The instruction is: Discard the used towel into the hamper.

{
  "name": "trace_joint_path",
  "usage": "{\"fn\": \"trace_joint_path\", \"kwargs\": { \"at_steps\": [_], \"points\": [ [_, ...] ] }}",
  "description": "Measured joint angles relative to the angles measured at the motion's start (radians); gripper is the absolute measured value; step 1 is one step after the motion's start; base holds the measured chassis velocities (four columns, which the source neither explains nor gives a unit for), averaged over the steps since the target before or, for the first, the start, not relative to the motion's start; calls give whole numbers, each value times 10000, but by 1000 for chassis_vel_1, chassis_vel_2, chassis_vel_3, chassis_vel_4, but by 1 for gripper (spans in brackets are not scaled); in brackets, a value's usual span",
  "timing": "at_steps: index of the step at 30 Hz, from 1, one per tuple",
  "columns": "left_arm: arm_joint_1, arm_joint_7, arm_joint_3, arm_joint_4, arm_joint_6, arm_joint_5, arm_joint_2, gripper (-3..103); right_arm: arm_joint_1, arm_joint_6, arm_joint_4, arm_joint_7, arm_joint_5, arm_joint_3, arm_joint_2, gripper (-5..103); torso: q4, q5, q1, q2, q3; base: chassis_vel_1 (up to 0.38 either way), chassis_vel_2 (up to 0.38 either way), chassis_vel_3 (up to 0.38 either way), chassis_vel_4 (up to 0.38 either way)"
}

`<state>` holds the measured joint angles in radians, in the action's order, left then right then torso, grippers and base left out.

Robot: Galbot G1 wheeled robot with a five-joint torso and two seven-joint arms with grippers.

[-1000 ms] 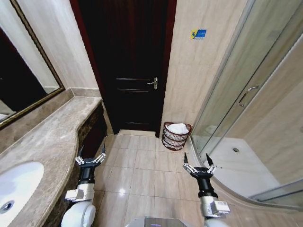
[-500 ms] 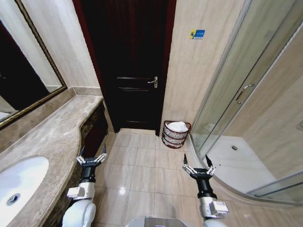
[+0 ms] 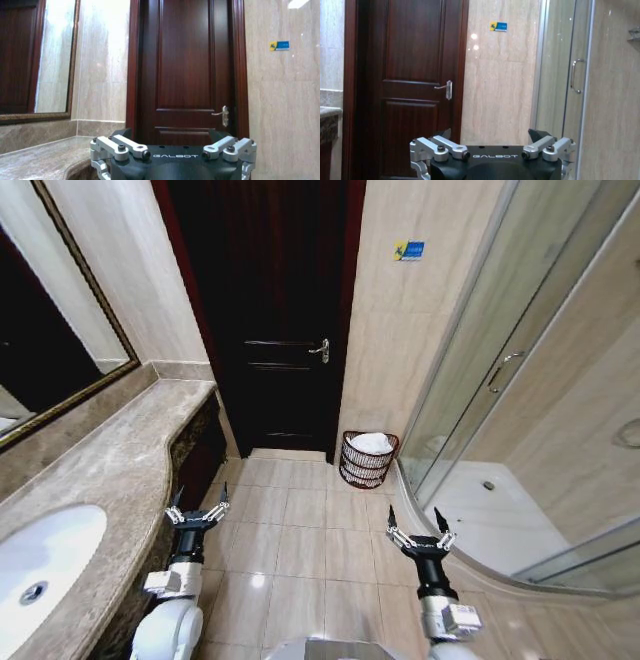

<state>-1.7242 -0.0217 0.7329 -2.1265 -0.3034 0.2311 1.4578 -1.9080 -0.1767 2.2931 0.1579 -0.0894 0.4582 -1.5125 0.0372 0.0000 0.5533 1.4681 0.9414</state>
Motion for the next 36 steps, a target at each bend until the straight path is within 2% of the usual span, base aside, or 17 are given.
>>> {"fn": "trace_joint_path", "kwargs": {
  "at_steps": [14, 31, 36],
  "points": [
    [-104, -116, -25, -72, -101, 43, -64, 100, -381, -404, -25, 91, -118, 62, -12, 100, 1, 0, 1, 0, 0, 60, -53, -53, 54],
    [-63, -98, -71, -19, -89, 37, -76, 100, -476, -423, -6, 249, -326, -215, -28, 100, 0, -1, 1, 0, 0, 60, -57, -54, 59],
    [-94, -204, -125, -109, 148, 207, -236, 100, -333, -403, 0, 451, -127, -298, -45, 100, 1, 0, 0, 0, -1, 44, -36, -32, 33]
  ]
}}
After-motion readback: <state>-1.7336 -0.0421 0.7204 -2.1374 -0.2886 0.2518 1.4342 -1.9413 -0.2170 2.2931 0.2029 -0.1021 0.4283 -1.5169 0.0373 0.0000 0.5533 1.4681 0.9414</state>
